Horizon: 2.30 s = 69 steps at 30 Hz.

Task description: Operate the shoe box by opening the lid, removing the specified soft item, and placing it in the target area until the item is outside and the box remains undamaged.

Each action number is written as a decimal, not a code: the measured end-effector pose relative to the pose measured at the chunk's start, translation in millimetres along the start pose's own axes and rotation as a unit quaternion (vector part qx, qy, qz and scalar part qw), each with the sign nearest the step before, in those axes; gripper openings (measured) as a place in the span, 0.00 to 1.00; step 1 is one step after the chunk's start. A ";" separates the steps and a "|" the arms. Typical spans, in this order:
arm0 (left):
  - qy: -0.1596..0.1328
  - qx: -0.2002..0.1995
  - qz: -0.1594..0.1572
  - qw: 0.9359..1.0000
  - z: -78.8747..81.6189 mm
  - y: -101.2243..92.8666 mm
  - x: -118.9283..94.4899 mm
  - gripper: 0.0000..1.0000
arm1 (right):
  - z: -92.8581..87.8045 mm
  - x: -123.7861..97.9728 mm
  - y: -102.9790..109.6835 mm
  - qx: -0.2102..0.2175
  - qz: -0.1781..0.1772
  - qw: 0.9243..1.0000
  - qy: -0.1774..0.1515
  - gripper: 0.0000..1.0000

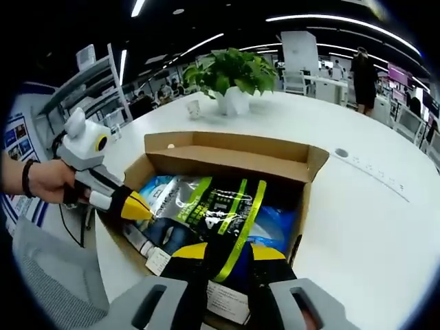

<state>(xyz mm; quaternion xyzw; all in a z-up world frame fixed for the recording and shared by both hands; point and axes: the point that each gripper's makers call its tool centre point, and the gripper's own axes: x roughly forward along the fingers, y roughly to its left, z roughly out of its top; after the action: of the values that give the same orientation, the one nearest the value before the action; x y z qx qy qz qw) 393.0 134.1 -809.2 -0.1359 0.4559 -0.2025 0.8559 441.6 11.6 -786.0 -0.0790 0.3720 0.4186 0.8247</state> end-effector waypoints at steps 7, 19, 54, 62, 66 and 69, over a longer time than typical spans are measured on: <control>0.001 -0.001 -0.001 1.000 0.5 1.0 1.4 0.00 | -2.7 4.2 -1.8 -0.009 0.001 1.000 0.020 0.13; -0.007 -0.007 -0.004 1.000 3.2 -0.2 0.5 0.00 | 4.1 2.1 -0.7 0.036 0.021 0.999 0.003 0.00; -0.038 0.021 -0.017 0.999 28.3 -28.6 -24.6 0.00 | 13.3 -23.6 -2.0 0.046 0.009 0.999 -0.024 0.00; -0.045 0.043 -0.028 0.998 41.7 -50.2 -24.6 0.00 | 15.2 -48.5 -12.0 0.052 -0.007 0.998 -0.044 0.00; -0.045 0.055 -0.036 0.997 48.3 -62.9 -17.9 0.00 | 10.2 -61.9 -24.8 0.061 -0.019 0.997 -0.052 0.00; -0.043 0.064 -0.043 0.996 50.0 -77.2 -13.0 0.00 | 5.3 -71.2 -32.0 0.068 -0.027 0.996 -0.056 0.00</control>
<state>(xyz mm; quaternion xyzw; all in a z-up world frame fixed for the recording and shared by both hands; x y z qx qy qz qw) 411.0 74.6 -740.2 -0.1090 0.3986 -0.2622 0.8720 442.0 -51.4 -739.7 -0.0095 0.3503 0.3741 0.8587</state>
